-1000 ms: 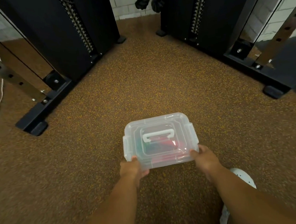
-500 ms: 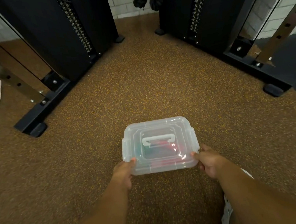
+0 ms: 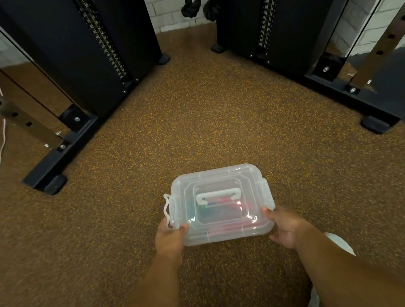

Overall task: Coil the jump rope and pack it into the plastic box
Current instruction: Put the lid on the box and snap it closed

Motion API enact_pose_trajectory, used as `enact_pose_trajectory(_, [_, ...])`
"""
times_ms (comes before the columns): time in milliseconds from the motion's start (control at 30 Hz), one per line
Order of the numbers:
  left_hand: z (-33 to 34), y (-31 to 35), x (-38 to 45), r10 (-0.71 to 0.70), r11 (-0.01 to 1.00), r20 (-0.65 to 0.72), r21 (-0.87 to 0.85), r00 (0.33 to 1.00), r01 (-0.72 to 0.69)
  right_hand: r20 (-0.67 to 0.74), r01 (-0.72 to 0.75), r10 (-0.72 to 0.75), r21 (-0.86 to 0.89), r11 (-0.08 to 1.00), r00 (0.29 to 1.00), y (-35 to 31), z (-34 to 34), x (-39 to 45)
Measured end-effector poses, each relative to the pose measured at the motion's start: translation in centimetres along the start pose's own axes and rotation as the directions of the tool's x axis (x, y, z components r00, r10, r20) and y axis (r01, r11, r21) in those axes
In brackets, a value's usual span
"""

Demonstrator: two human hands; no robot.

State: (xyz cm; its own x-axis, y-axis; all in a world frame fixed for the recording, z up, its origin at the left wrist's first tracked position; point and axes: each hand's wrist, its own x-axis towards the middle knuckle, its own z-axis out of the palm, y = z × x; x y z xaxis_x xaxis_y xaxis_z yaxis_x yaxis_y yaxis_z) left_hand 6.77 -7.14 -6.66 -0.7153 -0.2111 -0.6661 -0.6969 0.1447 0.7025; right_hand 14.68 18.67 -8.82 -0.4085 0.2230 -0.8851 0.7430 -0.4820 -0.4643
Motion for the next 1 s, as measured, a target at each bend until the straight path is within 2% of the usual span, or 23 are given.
enact_pose_trajectory(67, [0.2, -0.2, -0.6, 0.096, 0.989, -0.035, 0.115, 0.995, -0.091, 0.022, 0.021, -0.022, 0.047, 0.999, 1.000, -0.1, 0.1, -0.1])
enact_pose_trajectory(167, [0.5, 0.0, -1.3, 0.178, 0.957, -0.086, 0.249, 0.980, -0.152, 0.048, 0.045, -0.055, 0.183, 0.982, 0.997, -0.1, 0.3, 0.0])
enact_pose_trajectory(300, [0.7, 0.1, -1.5, 0.188, 0.938, -0.109, 0.314, 0.976, -0.146, 0.019, 0.063, -0.070, 0.256, 0.965, 0.997, -0.3, 0.4, 0.1])
enact_pose_trajectory(467, [0.7, 0.2, -1.9, 0.208, 0.900, -0.123, 0.413, 0.970, -0.141, -0.058, 0.103, -0.091, 0.247, 0.964, 0.994, -0.2, 0.5, 0.5])
enact_pose_trajectory(600, [0.4, 0.2, -2.1, 0.202, 0.894, -0.121, 0.427, 0.972, -0.133, -0.155, 0.199, -0.192, 0.034, 0.979, 0.969, -0.7, 0.8, -0.8])
enact_pose_trajectory(733, [0.2, 0.2, -2.1, 0.200, 0.879, -0.110, 0.459, 0.974, -0.128, -0.204, 0.302, -0.365, -0.285, 0.910, 0.908, -1.3, 1.5, -1.7])
enact_pose_trajectory(867, [0.2, 0.2, -2.3, 0.206, 0.838, -0.088, 0.530, 0.975, -0.129, -0.194, 0.304, -0.453, -0.511, 0.804, 0.870, -1.0, 1.6, -1.9])
enact_pose_trajectory(1000, [0.1, -0.4, -2.0, 0.200, 0.799, -0.060, 0.587, 0.978, -0.128, -0.204, 0.244, -0.464, -0.636, 0.732, 0.862, -1.3, 1.8, -2.0])
